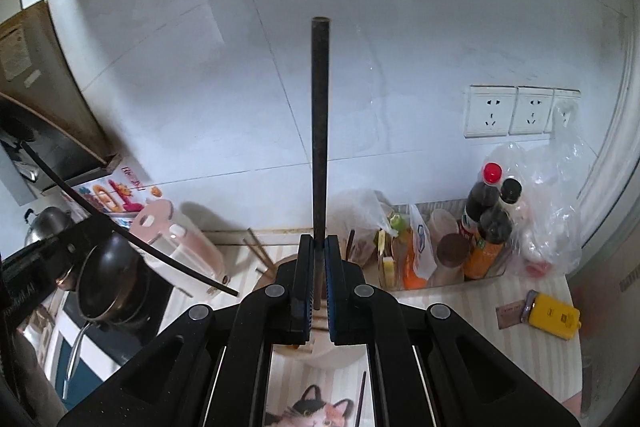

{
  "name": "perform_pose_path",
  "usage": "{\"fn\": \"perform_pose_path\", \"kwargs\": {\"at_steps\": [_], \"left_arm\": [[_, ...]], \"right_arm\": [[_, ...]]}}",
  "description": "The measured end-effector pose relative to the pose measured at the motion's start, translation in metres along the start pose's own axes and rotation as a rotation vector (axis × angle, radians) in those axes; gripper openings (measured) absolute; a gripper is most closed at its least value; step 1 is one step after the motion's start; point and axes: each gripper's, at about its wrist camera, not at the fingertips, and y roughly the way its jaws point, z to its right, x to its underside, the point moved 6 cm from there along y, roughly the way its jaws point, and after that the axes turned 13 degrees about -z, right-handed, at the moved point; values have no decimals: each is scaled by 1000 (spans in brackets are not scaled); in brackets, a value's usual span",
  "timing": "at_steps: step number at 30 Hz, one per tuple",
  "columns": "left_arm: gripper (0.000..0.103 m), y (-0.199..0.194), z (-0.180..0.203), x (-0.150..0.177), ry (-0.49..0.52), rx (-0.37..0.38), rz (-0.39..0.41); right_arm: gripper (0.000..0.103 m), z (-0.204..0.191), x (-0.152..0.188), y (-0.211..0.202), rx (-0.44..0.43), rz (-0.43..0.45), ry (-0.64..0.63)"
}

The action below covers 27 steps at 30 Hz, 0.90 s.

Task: Organize utensils
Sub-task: 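Carry both black chopsticks over the holder and lower them in, then open both tools and withdraw from the holder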

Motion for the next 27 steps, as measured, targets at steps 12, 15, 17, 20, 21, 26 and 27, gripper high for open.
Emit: {"fn": "perform_pose_path", "kwargs": {"at_steps": [12, 15, 17, 20, 21, 26, 27], "left_arm": [[3, 87, 10, -7, 23, 39, -153], [3, 93, 11, -5, 21, 47, -174], [4, 94, 11, -5, 19, 46, -191], [7, 90, 10, -4, -2, 54, -224], [8, 86, 9, -4, -10, 59, -226], [53, 54, -4, -4, -50, -8, -161], [76, 50, -7, -3, -59, -19, -142]], "right_arm": [[6, 7, -14, 72, 63, -93, 7], [6, 10, -12, 87, 61, -135, 10], [6, 11, -10, 98, 58, -177, 5], [11, 12, -9, 107, 43, -222, 13], [23, 13, -9, 106, 37, -219, 18], [44, 29, -9, 72, 31, -143, 86], [49, 34, -6, 64, 33, -127, 98]]}}
